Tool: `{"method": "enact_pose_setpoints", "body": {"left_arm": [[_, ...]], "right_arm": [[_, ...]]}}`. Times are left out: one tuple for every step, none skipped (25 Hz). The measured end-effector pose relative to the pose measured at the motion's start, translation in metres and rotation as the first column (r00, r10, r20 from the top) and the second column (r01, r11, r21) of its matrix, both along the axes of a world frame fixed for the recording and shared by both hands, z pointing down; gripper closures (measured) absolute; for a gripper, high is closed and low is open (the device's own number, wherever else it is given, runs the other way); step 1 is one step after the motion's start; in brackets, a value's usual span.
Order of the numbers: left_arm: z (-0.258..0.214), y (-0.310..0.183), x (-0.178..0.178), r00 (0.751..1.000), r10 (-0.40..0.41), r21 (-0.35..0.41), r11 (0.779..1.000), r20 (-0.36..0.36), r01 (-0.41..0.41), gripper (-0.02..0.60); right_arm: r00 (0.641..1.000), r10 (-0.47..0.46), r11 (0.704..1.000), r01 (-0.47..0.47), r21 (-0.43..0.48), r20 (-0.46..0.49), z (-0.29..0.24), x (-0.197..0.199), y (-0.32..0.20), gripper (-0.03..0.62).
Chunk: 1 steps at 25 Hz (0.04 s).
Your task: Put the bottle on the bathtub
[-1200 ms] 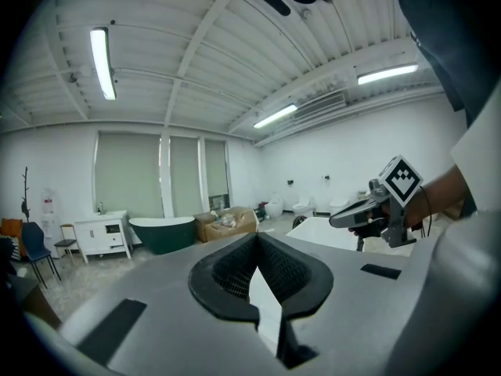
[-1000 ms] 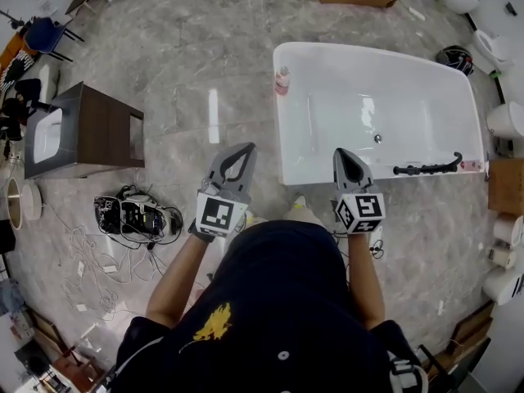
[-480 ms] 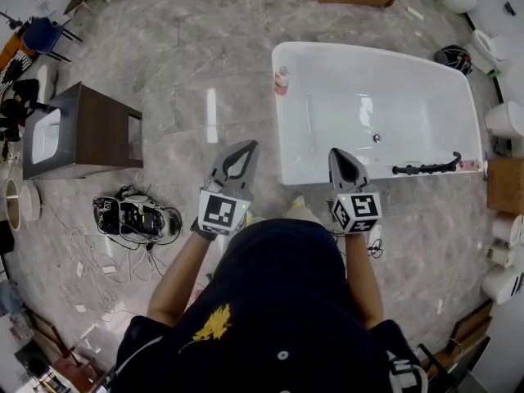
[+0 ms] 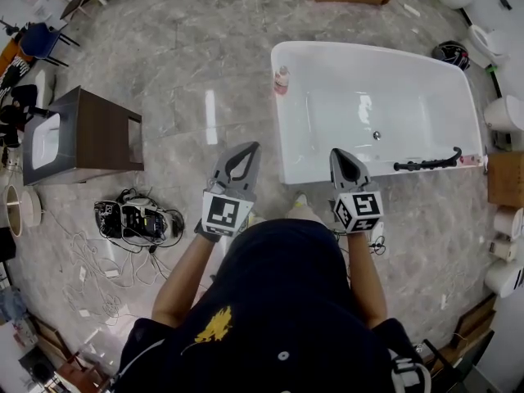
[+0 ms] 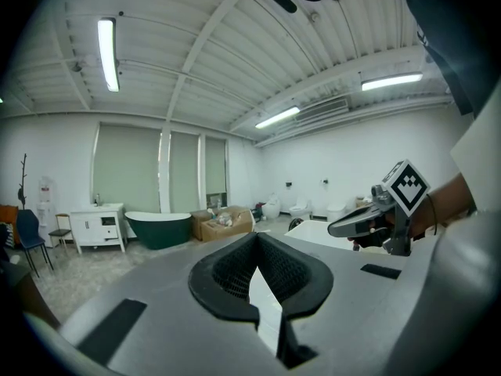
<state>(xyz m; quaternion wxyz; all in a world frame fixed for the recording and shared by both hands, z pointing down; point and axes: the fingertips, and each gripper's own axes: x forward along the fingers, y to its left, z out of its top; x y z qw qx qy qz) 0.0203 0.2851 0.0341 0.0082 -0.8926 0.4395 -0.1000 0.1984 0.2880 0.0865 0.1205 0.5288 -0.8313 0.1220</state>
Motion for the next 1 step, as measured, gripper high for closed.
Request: {"method": "enact_pose_setpoints", "body": {"left_arm": [[-0.0007,-0.0001,-0.0006,1.0,-0.001,0.005,1.0,-0.007,0.001,0.563]], "right_arm": [[1.0,-0.002,1.0,0.002,0.0,-0.003,0.0001,-0.0016,-0.0006,0.595]]}}
